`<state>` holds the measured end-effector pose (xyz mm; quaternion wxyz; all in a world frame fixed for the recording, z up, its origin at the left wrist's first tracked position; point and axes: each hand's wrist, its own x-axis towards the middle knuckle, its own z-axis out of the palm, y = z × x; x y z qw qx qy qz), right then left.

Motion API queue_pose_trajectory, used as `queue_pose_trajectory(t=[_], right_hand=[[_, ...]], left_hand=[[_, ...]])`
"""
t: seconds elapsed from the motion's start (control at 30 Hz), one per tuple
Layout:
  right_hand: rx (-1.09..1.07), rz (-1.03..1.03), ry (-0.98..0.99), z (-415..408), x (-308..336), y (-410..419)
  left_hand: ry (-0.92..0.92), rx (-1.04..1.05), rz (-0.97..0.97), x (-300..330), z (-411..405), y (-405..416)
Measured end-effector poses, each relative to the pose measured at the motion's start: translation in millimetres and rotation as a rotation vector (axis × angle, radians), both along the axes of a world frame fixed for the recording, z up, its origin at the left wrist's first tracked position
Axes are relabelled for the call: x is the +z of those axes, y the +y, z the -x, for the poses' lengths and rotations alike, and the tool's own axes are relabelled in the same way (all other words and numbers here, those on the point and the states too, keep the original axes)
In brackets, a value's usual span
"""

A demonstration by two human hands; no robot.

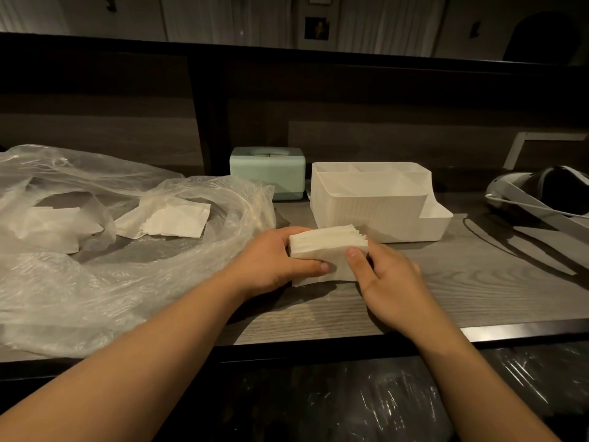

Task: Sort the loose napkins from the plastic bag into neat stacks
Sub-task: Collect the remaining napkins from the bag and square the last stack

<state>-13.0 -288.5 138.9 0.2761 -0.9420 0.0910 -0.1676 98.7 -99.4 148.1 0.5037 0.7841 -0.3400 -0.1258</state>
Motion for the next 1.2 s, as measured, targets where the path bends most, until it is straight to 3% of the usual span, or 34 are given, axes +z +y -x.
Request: queue_pose_trajectory(t=[0.23,0.53,0.67,0.83,1.13,1.2], right_hand=[[0.039,0.047,0.092,-1.2,2.5,3.8],[0.109,-0.392,0.031,2.6,3.6,-5.3],[0.15,-0.422,0.01,5.0,5.3,-6.8],[0.178,-0.547,-0.023,5.9,5.2,-5.4],[0.169,-0.579,-0.092,5.7,4.2,-4.7],[0.122,-0.481,-0.124,6.7,3.9,-3.8]], left_hand=[[-0.007,0.023,0.027,-2.2,-0.4,-1.5],[-0.022,-0.061,-0.001,-2.9,-3.3,2.0],[-0.074,0.002,-0.077,0.5,-1.9,0.0],[0.0,-0.076,-0.04,-1.0,-1.6,1.4],[0.022,-0.092,-0.012,0.6,2.5,0.4],[0.042,-0.111,-0.007,0.1,1.8,0.5]])
